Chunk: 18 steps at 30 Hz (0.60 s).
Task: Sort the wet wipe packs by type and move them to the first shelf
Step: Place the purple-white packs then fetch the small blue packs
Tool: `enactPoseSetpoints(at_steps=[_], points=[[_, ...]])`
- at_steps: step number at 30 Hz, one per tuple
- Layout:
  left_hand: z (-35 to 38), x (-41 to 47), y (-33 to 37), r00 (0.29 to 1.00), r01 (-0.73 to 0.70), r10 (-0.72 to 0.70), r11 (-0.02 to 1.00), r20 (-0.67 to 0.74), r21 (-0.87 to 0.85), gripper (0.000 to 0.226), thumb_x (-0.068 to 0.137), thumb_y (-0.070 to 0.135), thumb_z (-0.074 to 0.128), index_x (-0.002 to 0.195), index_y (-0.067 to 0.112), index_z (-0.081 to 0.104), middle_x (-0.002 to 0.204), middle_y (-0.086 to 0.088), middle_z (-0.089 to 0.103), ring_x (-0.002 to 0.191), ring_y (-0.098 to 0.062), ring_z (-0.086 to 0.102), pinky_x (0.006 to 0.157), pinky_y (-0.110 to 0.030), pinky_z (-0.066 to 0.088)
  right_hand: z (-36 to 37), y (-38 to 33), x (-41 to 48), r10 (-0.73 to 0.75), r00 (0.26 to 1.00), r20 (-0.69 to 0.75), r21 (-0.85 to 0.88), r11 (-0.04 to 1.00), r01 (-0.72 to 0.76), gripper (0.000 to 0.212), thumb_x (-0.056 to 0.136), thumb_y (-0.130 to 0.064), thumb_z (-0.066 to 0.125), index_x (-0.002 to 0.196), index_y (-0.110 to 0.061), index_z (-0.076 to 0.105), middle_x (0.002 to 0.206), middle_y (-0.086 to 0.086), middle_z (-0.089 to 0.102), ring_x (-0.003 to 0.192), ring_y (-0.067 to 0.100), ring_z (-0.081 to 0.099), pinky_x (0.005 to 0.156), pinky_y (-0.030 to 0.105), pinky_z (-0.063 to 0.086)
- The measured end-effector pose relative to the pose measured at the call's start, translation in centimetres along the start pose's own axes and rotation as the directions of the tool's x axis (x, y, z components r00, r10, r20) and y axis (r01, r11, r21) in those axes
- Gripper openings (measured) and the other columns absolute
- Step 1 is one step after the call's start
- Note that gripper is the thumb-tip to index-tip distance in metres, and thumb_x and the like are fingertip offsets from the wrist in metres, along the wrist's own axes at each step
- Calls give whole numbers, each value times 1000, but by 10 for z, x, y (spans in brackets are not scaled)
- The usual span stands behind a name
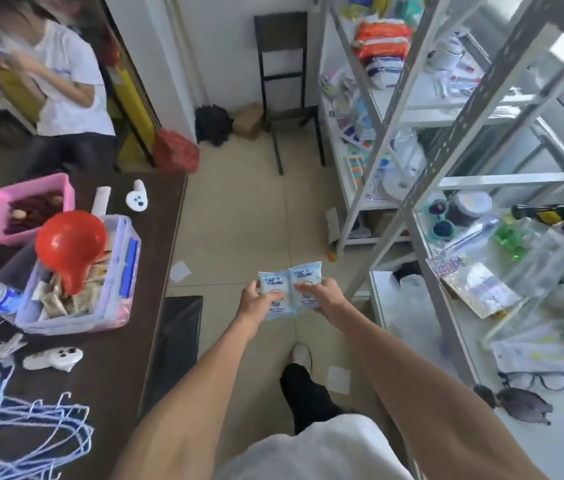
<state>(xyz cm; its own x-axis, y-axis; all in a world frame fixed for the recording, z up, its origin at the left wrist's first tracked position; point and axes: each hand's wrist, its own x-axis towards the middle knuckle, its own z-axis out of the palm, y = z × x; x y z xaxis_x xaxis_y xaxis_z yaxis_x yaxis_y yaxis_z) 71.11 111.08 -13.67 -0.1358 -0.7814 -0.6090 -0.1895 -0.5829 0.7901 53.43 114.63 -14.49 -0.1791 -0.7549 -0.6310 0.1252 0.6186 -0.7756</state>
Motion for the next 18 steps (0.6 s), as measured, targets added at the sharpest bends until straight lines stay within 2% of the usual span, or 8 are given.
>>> enactPoseSetpoints(at_steps=[1,3,5,7,9,13,15,18], points=[[-2,14,13,1000,8,-7,1000,-22,12,39,85,6,79,120,9,62,109,-11,76,81,-21,74,65,-29,59,1,-11,17,10,1000,25,5,1000,-10,4,87,-11,74,88,-7,74,92,18,74,85,30,69,79,44,55],[-4,40,42,998,18,-15,998,-59,53,39,85,5,79,120,8,63,109,-11,76,80,-19,74,60,-26,59,3,-34,49,33,998,58,18,999,-34,23,76,-19,78,93,-5,75,100,23,76,86,31,72,83,48,59],[-3,68,71,997,21,-14,995,-82,96,39,85,5,79,121,8,63,109,-11,75,79,-17,73,57,-24,58,3,-57,81,56,994,89,31,998,-59,35,70,-24,79,99,-4,76,102,21,77,85,30,73,77,43,59],[-2,98,95,996,23,-13,993,-91,114,42,85,5,79,123,7,62,111,-12,75,80,-18,73,58,-24,59,1,-81,110,65,993,101,40,997,-69,22,79,-17,79,97,-5,77,99,18,76,83,30,71,77,39,55],[-1,125,117,995,20,-9,993,-96,120,44,84,4,79,124,6,61,113,-14,75,83,-21,73,61,-26,59,-1,-104,135,62,992,107,32,997,-66,4,87,-9,75,91,-8,75,95,17,74,83,31,68,79,42,52],[1,180,151,997,21,-10,989,-80,147,35,84,8,81,112,16,60,109,-9,75,90,-23,74,74,-32,61,-5,-145,190,54,992,118,5,998,-55,5,89,-2,73,88,-7,73,95,18,74,85,32,69,82,45,54],[1,219,164,998,31,-21,987,-65,158,36,84,9,81,110,18,59,111,-9,75,95,-25,75,82,-36,62,-5,-163,224,69,992,104,-22,998,-67,8,89,0,72,86,-7,72,91,15,73,79,30,69,78,41,54],[-1,276,188,999,37,-34,985,-21,167,42,84,8,81,120,9,60,112,-10,75,92,-25,75,70,-29,59,-4,-193,275,101,991,91,-53,994,-97,7,90,-1,71,89,-8,72,91,13,73,79,28,69,77,39,53]])
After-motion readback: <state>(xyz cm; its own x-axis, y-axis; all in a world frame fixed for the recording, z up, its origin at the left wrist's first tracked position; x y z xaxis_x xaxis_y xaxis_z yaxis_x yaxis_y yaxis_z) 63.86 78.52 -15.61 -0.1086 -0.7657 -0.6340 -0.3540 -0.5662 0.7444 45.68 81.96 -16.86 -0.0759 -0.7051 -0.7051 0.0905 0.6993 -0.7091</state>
